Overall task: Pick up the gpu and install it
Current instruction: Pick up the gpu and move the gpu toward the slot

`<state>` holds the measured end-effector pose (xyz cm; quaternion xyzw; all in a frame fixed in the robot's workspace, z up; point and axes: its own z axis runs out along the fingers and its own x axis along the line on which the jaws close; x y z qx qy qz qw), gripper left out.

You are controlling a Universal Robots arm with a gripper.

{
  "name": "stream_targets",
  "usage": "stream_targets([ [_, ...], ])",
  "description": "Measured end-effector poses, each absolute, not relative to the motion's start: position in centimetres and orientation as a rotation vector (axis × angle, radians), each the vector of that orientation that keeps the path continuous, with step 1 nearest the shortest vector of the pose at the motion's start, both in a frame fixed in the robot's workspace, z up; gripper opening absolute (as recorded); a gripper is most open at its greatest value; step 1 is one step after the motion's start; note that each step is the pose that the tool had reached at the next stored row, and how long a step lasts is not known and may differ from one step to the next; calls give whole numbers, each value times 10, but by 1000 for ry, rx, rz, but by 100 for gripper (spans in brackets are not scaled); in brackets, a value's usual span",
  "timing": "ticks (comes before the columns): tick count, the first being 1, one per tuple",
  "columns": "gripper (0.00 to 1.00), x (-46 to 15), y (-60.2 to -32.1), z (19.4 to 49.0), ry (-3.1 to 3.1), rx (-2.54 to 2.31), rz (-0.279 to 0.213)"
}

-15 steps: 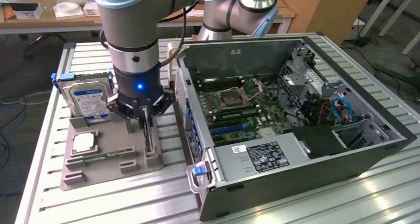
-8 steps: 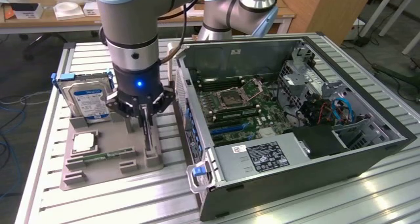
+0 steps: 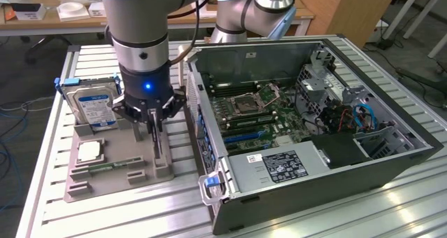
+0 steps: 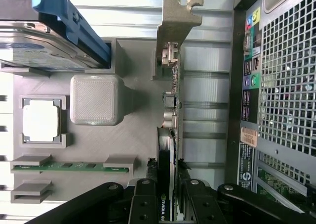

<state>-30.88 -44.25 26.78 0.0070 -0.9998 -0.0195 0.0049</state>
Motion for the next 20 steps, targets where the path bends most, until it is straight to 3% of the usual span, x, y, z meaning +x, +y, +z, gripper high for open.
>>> stream_targets([
  [20,26,-309,-442,280,-3131,22,-61],
])
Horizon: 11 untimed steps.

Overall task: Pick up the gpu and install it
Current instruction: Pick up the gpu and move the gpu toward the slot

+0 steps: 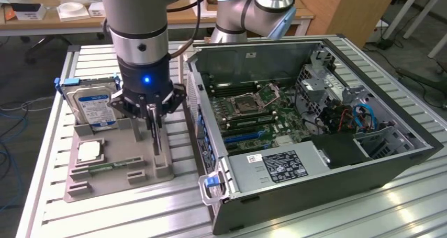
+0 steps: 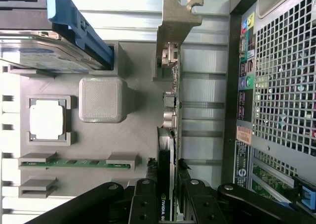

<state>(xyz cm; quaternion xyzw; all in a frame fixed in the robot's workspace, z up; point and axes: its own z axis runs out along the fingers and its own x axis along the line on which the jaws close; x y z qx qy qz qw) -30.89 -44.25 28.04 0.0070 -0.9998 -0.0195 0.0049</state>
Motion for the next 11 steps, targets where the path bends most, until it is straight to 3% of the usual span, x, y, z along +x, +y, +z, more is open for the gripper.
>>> stream_targets([
  [11,26,-309,-442,287,-3131,22,-61],
])
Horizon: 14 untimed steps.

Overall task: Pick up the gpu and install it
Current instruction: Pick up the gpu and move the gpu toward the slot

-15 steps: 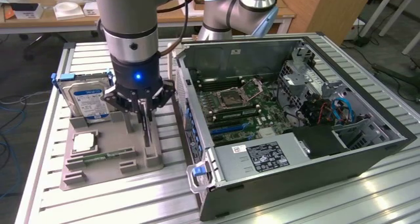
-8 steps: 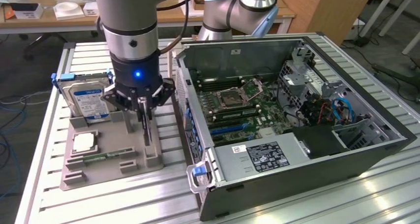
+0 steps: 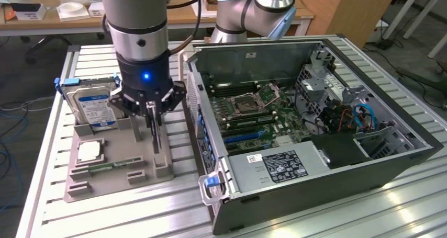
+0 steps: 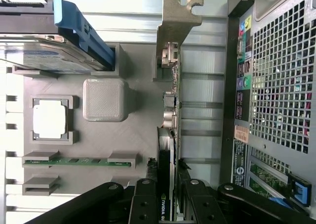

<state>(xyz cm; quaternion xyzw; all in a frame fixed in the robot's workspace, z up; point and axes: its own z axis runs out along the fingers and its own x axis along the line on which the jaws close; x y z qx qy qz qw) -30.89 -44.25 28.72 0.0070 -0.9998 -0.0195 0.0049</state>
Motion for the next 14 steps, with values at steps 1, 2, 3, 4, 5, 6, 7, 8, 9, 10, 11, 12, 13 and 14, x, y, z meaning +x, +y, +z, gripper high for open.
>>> stream_targets([
  [1,26,-309,-442,288,-3131,22,-61],
  [2,26,-309,-442,289,-3131,22,-61],
  [3,26,-309,-442,289,-3131,22,-61],
  [4,26,-309,-442,290,-3131,22,-61],
  [5,26,-309,-442,290,-3131,22,-61],
  [6,26,-309,-442,291,-3131,22,-61],
  [7,26,-309,-442,291,-3131,22,-61],
  [8,26,-309,-442,292,-3131,22,-61],
  [9,26,-309,-442,293,-3131,22,-61],
  [10,26,-309,-442,293,-3131,22,-61],
  [11,26,-309,-442,294,-3131,22,-61],
  [12,26,-309,-442,294,-3131,22,-61],
  [13,26,-309,-442,295,-3131,22,-61],
  [14,26,-309,-442,295,-3131,22,-61],
])
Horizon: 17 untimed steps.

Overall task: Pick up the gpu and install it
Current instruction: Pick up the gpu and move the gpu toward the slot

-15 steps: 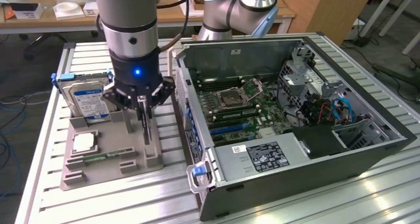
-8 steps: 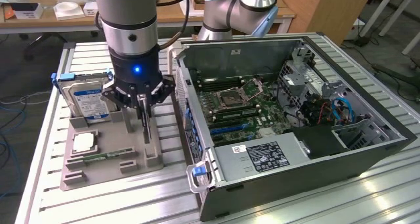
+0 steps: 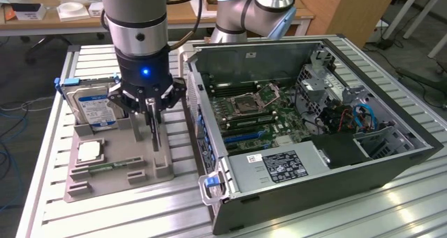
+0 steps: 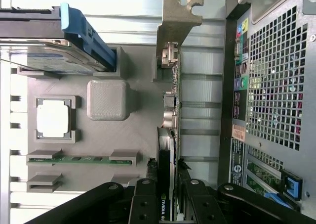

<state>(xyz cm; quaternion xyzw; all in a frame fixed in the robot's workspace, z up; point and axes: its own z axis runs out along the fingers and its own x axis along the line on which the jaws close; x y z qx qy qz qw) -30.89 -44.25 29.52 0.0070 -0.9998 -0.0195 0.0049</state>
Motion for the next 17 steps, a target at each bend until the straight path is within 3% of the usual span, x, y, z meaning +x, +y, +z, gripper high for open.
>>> stream_targets([
  [17,26,-309,-442,303,-3131,22,-61],
])
